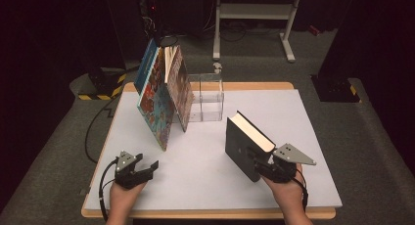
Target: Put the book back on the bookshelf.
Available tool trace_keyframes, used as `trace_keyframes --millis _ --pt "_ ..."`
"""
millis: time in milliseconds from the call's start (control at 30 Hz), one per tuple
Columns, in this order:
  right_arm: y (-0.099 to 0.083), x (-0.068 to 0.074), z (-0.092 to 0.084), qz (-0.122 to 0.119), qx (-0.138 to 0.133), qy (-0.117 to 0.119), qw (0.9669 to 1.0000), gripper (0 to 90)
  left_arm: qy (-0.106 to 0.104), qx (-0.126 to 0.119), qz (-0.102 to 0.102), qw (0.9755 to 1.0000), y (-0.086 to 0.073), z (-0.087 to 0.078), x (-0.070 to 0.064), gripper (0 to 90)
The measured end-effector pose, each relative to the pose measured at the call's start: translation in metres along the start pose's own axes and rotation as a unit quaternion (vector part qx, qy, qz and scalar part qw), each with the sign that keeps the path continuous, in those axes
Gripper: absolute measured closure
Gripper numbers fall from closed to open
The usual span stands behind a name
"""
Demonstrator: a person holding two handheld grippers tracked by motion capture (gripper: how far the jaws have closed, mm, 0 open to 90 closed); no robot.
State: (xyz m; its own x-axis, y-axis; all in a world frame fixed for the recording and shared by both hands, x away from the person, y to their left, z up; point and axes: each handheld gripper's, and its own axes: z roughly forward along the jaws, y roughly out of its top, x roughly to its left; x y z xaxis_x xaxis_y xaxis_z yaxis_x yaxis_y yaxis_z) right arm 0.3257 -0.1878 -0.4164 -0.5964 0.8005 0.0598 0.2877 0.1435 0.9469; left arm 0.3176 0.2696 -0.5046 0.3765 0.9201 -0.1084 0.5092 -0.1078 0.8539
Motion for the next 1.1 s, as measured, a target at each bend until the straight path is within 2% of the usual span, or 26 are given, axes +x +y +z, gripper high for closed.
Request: trace_keyframes --millis 133,200,300,367,633,833,900,1100 --pt "0.005 0.006 0.004 -0.02 0.002 -0.007 0.9998 38.7 -0.005 0.005 -0.008 0.9999 0.0 0.001 0.002 25.7" --pt "0.006 0.009 0.005 -0.023 0.006 -0.014 0.9996 40.7 -0.007 0.005 -0.013 0.9999 0.0 0.001 0.003 25.8" --pt "0.008 0.008 0.005 -0.018 0.006 -0.002 0.9998 48.2 -0.009 0.004 -0.017 0.9998 0.0 0.001 0.004 25.8" --pt "0.009 0.008 0.005 -0.023 0.011 0.001 0.9997 50.9 -0.01 0.005 -0.018 0.9998 0.0 0.001 0.004 26.0" --pt "0.017 0.008 0.007 -0.038 0.029 0.002 0.9989 53.7 -0.011 -0.003 -0.015 0.9998 0.0 -0.001 0.004 26.2" --pt "0.031 0.012 0.015 -0.011 0.024 0.006 0.9996 53.9 -0.017 -0.01 -0.014 0.9997 0.0 -0.002 0.004 26.2" --pt "0.037 0.016 0.019 -0.014 0.022 0.002 0.9997 53.9 -0.018 -0.014 -0.013 0.9997 0.0 -0.003 0.004 26.2" --pt "0.058 0.024 0.05 -0.002 0.019 -0.018 0.9997 53.9 -0.019 -0.026 -0.016 0.9994 0.001 -0.006 0.007 25.9"
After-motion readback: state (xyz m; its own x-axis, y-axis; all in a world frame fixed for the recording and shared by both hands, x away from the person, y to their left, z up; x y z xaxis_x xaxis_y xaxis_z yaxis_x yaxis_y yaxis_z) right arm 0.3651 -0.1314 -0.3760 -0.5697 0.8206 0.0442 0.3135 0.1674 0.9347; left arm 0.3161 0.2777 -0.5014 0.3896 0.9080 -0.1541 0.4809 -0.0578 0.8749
